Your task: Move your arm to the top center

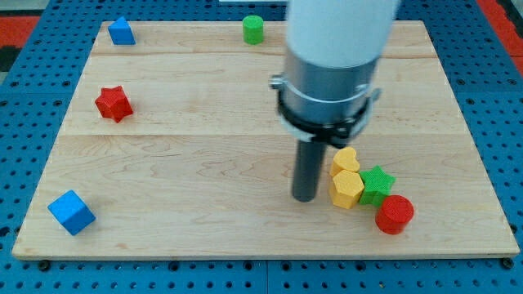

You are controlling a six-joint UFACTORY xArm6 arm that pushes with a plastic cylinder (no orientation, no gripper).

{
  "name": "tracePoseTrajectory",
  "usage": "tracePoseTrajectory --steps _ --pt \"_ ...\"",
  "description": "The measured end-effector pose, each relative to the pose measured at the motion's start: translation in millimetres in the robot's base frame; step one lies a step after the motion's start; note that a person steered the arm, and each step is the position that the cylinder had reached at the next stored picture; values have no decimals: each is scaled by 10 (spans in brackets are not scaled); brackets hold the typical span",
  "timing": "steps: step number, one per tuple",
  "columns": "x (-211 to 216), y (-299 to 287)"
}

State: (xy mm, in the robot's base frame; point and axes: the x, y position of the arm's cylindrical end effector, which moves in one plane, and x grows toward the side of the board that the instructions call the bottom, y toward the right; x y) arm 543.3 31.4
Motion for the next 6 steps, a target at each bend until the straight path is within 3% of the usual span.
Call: tracePoseTrajectory --steps 2,3,6 --pt "-64 -610" --pt "-634 -228" --pt "-1894 -140"
